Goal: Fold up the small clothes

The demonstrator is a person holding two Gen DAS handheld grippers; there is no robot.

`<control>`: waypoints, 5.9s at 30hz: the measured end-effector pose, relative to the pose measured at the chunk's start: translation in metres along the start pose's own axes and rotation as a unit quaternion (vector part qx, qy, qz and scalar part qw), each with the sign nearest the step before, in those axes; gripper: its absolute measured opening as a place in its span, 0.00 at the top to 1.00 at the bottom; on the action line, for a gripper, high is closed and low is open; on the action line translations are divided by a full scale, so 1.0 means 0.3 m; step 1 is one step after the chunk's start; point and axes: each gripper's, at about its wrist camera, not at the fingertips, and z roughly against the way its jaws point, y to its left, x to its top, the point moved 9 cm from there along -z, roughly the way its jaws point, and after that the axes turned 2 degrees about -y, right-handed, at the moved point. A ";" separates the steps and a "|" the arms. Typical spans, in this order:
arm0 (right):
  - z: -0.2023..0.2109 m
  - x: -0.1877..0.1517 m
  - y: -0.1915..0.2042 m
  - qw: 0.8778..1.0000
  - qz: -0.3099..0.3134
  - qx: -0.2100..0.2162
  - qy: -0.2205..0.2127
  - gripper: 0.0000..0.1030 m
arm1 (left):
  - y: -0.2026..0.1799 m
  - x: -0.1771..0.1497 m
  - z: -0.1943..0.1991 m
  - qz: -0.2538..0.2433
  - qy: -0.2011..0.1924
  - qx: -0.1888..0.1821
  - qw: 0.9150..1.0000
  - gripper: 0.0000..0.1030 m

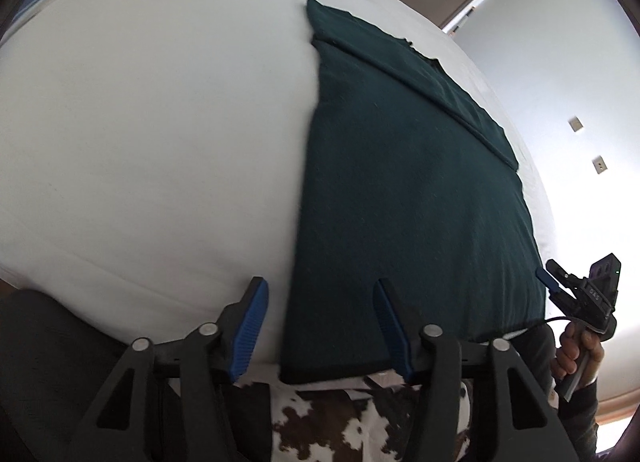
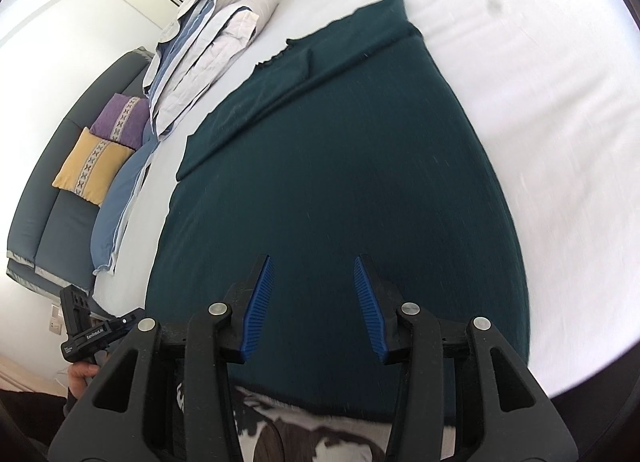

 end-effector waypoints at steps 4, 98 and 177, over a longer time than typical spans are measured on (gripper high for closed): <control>0.021 -0.031 -0.037 1.000 -0.013 0.005 0.004 0.61 | -0.011 -0.002 -0.022 0.010 0.018 -0.019 1.000 0.61; 0.155 0.801 0.010 0.984 -0.099 0.101 -0.111 0.95 | -0.235 0.746 0.127 0.111 -0.116 -0.185 0.970 0.94; -0.470 0.981 -0.125 0.985 0.018 -0.133 -0.110 0.60 | -0.080 0.835 -0.387 0.011 -0.108 0.067 0.992 0.72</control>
